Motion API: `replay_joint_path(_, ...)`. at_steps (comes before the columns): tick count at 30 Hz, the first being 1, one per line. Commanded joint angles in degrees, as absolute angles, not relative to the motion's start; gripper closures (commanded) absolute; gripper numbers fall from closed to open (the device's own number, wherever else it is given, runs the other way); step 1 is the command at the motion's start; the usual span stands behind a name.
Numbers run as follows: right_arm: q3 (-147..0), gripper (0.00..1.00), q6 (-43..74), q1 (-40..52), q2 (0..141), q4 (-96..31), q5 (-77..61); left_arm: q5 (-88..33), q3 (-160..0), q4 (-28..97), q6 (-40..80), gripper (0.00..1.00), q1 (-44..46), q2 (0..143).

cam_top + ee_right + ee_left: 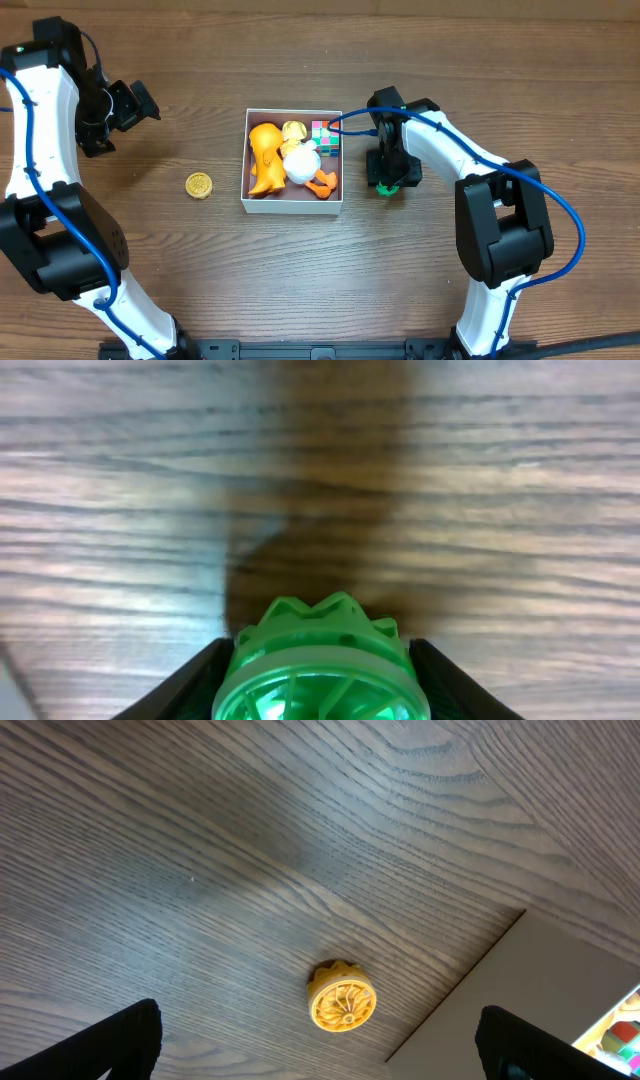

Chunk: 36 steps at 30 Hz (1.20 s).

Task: Pack container
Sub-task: 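Carry the green disc into the box's front right area with the right gripper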

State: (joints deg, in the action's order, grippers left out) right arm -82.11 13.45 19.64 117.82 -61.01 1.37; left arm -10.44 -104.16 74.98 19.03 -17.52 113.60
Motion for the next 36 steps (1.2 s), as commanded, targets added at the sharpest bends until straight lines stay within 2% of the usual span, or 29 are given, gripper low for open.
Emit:
replay_joint_path(1, -89.2, 0.47, 13.3, 19.9, 117.1, -63.9, 2.4, -9.9, -103.8, 74.9, 18.0, 0.00, -17.6, 113.7)
replay_joint_path(14, -114.5, 0.47, 13.3, 22.8, 117.1, -83.6, 2.4, -8.4, -103.8, 74.7, 18.0, 0.00, -17.6, 113.7)
replay_joint_path(27, -115.1, 0.45, 13.5, 37.1, 117.1, -80.8, 0.6, -8.4, -103.8, 74.8, 18.0, 0.00, -17.6, 113.7)
replay_joint_path(36, -112.1, 0.44, 13.7, 38.6, 120.1, -79.0, 1.3, -8.4, -103.8, 74.8, 18.0, 0.00, -17.6, 113.7)
